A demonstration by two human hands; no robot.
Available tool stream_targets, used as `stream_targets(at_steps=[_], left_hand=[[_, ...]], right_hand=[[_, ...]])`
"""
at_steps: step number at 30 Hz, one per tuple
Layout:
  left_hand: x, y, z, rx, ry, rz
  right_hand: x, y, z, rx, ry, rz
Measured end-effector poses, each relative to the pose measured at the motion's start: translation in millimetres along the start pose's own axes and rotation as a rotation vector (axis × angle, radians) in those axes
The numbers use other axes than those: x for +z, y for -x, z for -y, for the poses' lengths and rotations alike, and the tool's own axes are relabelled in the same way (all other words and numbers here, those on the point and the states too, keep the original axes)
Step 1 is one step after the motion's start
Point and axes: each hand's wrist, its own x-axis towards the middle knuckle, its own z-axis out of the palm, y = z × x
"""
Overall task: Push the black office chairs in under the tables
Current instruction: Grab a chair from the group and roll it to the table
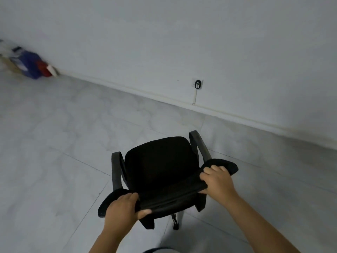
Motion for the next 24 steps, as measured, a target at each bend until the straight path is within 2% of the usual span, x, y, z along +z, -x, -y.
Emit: stream_targets(at_steps=[4,7,13,16,24], left_hand=[[5,-17,-12,-0.191,-0.116,0.131],[11,-40,-14,-0.323,-0.054,0.223],[25,-79,-35,-0.536,-0.137,0.025],[34,-99,-44,-0.544,-0.193,-0.094],[53,-148,-66,-0.753,-0.258,-0.272]], right_hand=[[14,-38,-33,-0.118,-0.042,-0.028],[28,-72,-55,-0.204,-0.077,-0.044],[55,-149,-89,-0.378,-0.139,-0.038],[67,-186,-105,-0.482,-0.194,-0.010],[96,-269,-132,-0.755,-0.220,0.045]])
